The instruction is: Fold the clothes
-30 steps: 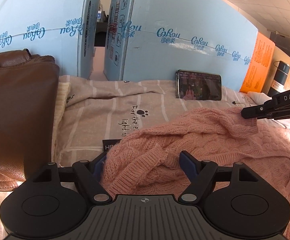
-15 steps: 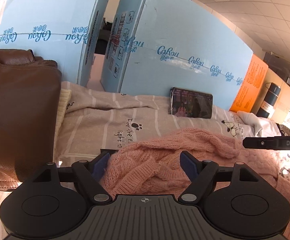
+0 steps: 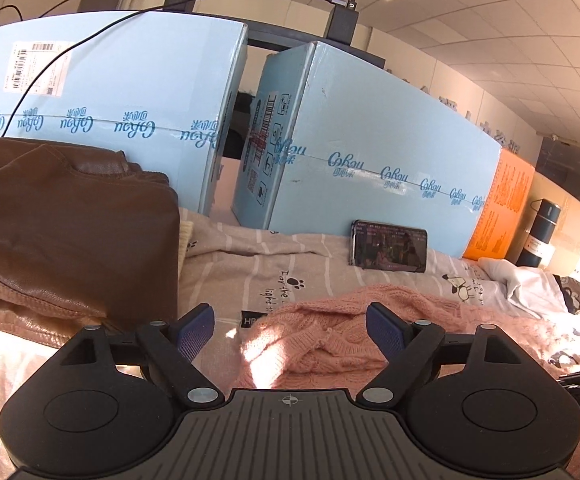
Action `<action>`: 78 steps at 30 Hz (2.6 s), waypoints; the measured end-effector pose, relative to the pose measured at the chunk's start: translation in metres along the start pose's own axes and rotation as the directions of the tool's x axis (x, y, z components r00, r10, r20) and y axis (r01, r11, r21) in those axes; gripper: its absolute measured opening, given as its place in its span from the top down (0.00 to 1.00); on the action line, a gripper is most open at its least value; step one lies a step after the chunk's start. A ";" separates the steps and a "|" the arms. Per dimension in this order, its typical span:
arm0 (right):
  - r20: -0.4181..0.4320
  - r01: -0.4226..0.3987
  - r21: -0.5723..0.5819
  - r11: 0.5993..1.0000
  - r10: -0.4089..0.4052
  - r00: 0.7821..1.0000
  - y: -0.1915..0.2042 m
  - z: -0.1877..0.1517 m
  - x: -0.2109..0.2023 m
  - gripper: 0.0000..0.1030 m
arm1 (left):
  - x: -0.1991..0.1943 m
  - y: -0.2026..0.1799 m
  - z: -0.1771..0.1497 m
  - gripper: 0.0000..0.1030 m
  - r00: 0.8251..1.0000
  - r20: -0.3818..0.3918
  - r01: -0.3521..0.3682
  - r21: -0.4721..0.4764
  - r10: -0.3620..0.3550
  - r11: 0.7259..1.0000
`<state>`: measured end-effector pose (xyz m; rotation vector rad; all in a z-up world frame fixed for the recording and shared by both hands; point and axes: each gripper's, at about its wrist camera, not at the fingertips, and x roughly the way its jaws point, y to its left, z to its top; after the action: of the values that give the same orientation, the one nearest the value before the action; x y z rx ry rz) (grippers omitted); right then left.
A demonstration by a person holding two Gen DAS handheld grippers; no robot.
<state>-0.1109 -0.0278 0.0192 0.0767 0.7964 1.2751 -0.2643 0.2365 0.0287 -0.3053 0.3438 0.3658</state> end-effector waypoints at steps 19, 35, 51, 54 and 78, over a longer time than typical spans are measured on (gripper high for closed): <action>-0.222 -0.603 -0.017 0.797 0.585 0.780 0.050 -0.087 -0.057 0.85 | -0.091 -0.018 -0.073 0.14 0.967 -0.253 0.147 0.498 -0.018 0.855; -0.186 -0.529 -0.080 0.845 0.509 0.840 0.030 -0.094 -0.078 0.83 | -0.140 -0.086 -0.076 0.13 0.869 -0.378 0.493 0.705 -0.317 0.509; 0.110 -0.199 0.039 0.979 0.193 0.975 -0.030 -0.065 -0.103 0.83 | -0.093 -0.074 -0.075 0.13 0.891 -0.378 0.447 0.636 -0.251 0.629; 0.116 -0.116 0.033 0.993 0.111 0.987 -0.034 -0.056 -0.096 0.83 | -0.087 -0.067 -0.071 0.13 0.900 -0.366 0.424 0.607 -0.236 0.673; 0.100 -0.110 -0.267 0.957 0.141 0.985 0.010 -0.053 -0.095 0.87 | -0.075 -0.047 -0.061 0.13 0.923 -0.265 0.375 0.467 -0.277 0.801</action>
<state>-0.1554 -0.1267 0.0309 -0.0092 0.5232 1.4726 -0.3280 0.1509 0.0134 0.1312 0.5471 -0.1085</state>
